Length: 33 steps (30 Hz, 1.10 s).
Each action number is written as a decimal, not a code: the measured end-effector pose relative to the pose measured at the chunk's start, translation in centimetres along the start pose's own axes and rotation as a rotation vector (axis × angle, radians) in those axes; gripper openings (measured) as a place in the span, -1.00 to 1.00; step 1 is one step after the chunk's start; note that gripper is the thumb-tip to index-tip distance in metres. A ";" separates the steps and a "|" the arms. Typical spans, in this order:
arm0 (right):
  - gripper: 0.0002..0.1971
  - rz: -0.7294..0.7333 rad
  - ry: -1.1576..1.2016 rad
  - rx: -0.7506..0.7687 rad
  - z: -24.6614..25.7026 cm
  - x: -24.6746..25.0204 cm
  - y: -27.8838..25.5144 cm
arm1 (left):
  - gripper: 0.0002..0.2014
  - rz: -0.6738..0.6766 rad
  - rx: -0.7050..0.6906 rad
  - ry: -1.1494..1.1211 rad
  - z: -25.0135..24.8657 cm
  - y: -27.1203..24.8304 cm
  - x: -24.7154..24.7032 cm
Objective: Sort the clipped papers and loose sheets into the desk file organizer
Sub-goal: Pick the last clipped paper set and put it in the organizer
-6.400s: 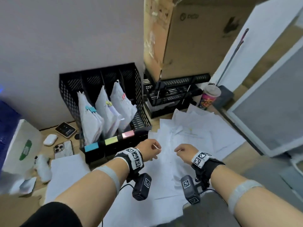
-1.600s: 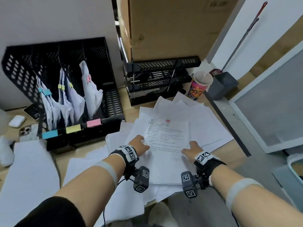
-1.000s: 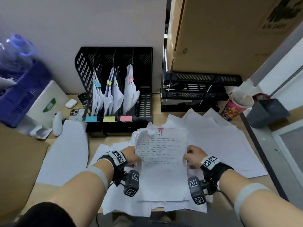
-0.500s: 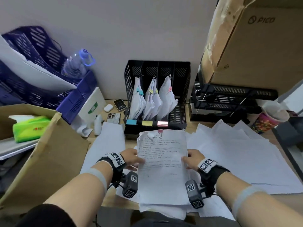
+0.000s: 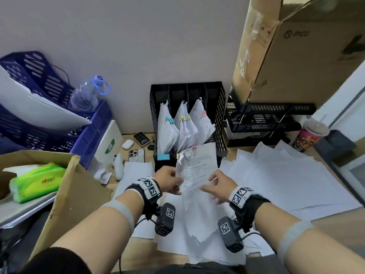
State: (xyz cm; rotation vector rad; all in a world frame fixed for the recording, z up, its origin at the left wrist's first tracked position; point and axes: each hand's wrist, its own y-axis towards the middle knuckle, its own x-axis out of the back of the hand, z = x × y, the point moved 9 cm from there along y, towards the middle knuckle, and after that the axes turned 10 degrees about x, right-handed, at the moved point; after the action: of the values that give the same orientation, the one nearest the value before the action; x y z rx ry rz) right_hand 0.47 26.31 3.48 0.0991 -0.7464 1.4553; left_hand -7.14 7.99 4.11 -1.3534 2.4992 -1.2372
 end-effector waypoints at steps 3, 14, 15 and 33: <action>0.03 0.170 -0.119 0.015 2.4 -2.9 -0.8 | -0.86 0.037 -0.099 0.017 -3.4 -0.5 -0.4; -0.52 -0.364 -0.388 0.159 7.4 10.9 -2.2 | -0.69 0.016 -0.534 0.154 -15.5 -0.7 -4.0; -0.53 -0.384 -0.375 0.179 7.7 12.3 -2.3 | -0.64 -0.065 -0.524 0.230 -16.0 0.3 -3.7; -0.65 -0.102 -0.050 0.484 13.3 16.7 7.7 | -0.62 -0.636 -0.107 0.582 -17.2 8.4 1.7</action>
State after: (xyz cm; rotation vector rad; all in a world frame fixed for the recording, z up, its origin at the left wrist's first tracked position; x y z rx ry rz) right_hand -12.91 35.30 19.48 0.5382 -0.4085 1.5134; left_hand -20.56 20.03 10.80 -2.2023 2.5756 -1.8578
